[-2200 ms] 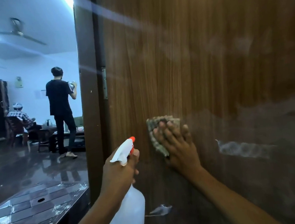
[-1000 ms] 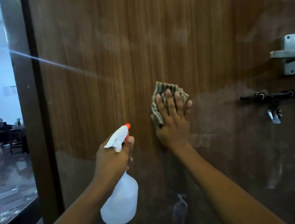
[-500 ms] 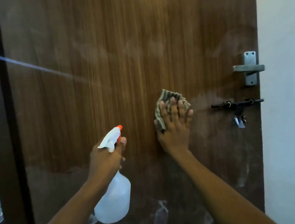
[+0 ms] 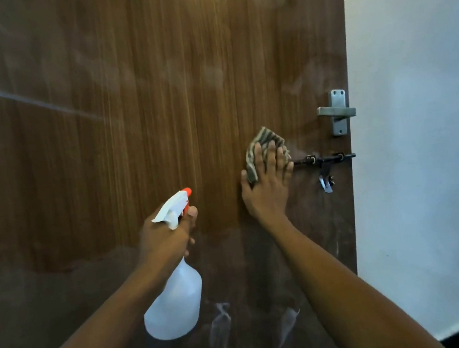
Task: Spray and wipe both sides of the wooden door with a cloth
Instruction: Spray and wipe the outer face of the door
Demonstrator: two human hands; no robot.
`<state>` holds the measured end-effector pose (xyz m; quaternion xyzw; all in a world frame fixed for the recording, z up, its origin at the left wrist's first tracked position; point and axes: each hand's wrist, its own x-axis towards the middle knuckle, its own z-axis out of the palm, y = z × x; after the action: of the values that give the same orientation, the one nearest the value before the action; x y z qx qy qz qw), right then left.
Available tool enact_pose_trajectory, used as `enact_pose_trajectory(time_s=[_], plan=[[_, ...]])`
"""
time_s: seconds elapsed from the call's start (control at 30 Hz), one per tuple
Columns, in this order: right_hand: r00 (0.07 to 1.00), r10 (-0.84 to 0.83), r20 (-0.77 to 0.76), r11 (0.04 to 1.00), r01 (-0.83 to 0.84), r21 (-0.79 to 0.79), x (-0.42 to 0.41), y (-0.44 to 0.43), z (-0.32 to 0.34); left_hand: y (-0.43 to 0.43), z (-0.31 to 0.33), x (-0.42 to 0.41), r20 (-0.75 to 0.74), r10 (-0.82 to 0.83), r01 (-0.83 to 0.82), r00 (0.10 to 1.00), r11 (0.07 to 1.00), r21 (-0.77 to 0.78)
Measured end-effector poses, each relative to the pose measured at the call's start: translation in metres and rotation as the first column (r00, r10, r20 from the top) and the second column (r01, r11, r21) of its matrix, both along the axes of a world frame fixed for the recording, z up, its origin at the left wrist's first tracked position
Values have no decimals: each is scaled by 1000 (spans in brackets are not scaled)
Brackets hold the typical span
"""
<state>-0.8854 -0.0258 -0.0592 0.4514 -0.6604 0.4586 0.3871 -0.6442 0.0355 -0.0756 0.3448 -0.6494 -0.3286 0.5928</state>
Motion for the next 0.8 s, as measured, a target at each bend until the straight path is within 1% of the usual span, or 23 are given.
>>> enact_pose_trajectory(time_s=[0.03, 0.07, 0.1, 0.17, 0.2, 0.23, 0.27, 0.3, 0.37, 0.47, 0.5, 0.53, 0.57, 0.63, 0.67, 0.7, 0.73, 0.8], plan=[[999, 18, 45, 1000, -17, -4, 10, -3, 9, -1, 2, -2, 4, -4, 4, 1000, 1000, -2], [999, 32, 43, 999, -32, 1, 17, -6, 11, -2, 5, -3, 8, -3, 3, 1000, 1000, -10], [999, 41, -6, 999, -41, 14, 20, -6, 5, -2, 7, -5, 12, -6, 7, 1000, 1000, -25], [980, 59, -190, 996, -46, 73, 16, -2, -26, -1, 10, -11, 41, -21, 24, 999, 997, -75], [964, 59, -258, 994, -32, 108, 8, 1, -47, 0, 10, -15, 54, -27, 32, 998, 995, -92], [958, 46, -284, 991, -9, 131, -2, 5, -64, 1, 10, -18, 56, -32, 38, 998, 995, -97], [962, 23, -272, 990, 16, 140, -14, 9, -75, 2, 10, -22, 48, -40, 45, 998, 995, -94], [974, -3, -226, 989, 36, 143, -23, 14, -78, 3, 10, -26, 43, -51, 55, 998, 995, -88], [996, -44, -77, 988, 55, 141, -32, 16, -65, 3, 9, -34, 54, -57, 61, 997, 995, -73], [981, 3, 192, 995, -21, 94, -16, 9, -27, 0, 8, -43, 48, -43, 45, 998, 999, -29], [969, 23, 247, 997, -41, 69, -6, 5, -20, -1, 9, -45, 44, -44, 45, 998, 999, -16], [964, 34, 262, 997, -53, 65, 0, 4, -18, -2, 11, -48, 46, -46, 46, 998, 999, -3], [974, 38, 222, 995, -57, 79, 2, 3, -22, -2, 13, -50, 48, -47, 47, 998, 999, -2], [1000, 22, 5, 991, -22, 135, -5, 8, -44, -1, 16, -54, 47, -63, 64, 997, 998, -16], [995, 13, -95, 985, 4, 174, -13, 11, -59, -1, 16, -57, 48, -73, 74, 996, 997, -21], [990, -2, -143, 978, 32, 206, -26, 17, -74, 1, 16, -62, 55, -82, 83, 995, 996, -23], [990, -15, -143, 972, 48, 230, -37, 23, -87, 2, 16, -66, 63, -86, 88, 994, 996, -22], [998, -59, -36, 970, 66, 233, -53, 30, -95, 5, 13, -76, 74, -92, 93, 993, 995, -17]])
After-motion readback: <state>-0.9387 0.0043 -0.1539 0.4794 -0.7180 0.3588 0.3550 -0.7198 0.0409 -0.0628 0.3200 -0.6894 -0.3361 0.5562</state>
